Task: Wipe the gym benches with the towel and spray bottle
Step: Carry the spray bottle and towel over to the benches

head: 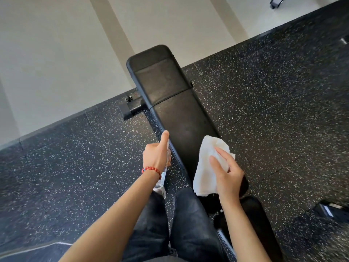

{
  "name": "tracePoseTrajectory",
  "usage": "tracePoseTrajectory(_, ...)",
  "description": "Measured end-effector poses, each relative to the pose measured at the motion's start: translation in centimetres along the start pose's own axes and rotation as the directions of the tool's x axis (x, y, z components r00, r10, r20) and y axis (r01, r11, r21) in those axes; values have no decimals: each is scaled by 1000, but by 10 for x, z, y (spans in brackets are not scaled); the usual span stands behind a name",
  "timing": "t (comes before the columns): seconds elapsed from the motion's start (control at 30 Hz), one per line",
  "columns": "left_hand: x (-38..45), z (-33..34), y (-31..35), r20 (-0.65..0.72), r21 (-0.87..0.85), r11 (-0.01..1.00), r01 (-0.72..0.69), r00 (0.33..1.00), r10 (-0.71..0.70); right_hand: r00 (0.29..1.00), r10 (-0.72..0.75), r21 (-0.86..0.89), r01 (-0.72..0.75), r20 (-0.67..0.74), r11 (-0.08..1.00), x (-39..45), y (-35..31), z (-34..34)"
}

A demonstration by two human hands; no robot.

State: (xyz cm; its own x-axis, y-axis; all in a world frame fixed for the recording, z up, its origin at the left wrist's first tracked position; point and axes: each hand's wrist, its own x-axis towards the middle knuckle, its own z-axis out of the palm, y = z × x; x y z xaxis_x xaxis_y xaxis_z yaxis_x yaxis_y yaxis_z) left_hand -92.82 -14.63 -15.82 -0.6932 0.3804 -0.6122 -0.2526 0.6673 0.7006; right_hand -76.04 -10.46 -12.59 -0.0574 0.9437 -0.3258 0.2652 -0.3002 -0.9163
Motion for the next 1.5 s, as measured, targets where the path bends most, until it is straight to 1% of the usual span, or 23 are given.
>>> tracePoseTrajectory(0.1, 22, -14, 15, 20, -33, 999, -24, 999, 25, 1000, 4, 2, -4, 2, 1000, 4, -8, 22)
tracePoseTrajectory(0.2, 40, -23, 26, 24, -89, 996, -10, 1000, 12, 1000, 4, -7, -4, 29, 1000, 12, -18, 41)
tracePoseTrajectory(0.37, 73, -34, 43, -8, -70, 997, 46, 999, -47, 997, -26, -25, 28, 66, 999, 35, -36, 74)
tracePoseTrajectory(0.6, 125, -45, 79, -73, -56, 996, 71, 995, -75, 991, -33, -39, 38, 128, 999, 85, -58, 121)
tracePoseTrajectory(0.8, 175, -52, 118, -100, -134, 988, 84, 990, -97, 986, -45, -38, 52, 163, 998, 136, -85, 162)
tracePoseTrajectory(0.9, 190, -55, 133, -88, -154, 983, 104, 989, -118, 977, -60, -50, 72, 203, 996, 159, -100, 181)
tracePoseTrajectory(1.0, 202, -65, 146, -109, -181, 977, 115, 985, -136, 967, -70, -65, 89, 243, 994, 179, -115, 204)
tracePoseTrajectory(1.1, 214, -83, 154, -95, -211, 972, 104, 987, -127, 957, -77, -79, 102, 280, 992, 191, -129, 230)
tracePoseTrajectory(1.2, 225, -111, 156, -137, -224, 971, 82, 984, -115, 936, -83, -89, 120, 341, 989, 195, -141, 262)
tracePoseTrajectory(1.33, 239, -158, 151, -219, -248, 967, 61, 969, -118, 888, -94, -96, 153, 451, 983, 183, -156, 313)
tracePoseTrajectory(1.5, 249, -227, 135, -246, -353, 935, 42, 960, -136, 830, -93, -149, 207, 550, 967, 152, -167, 386)
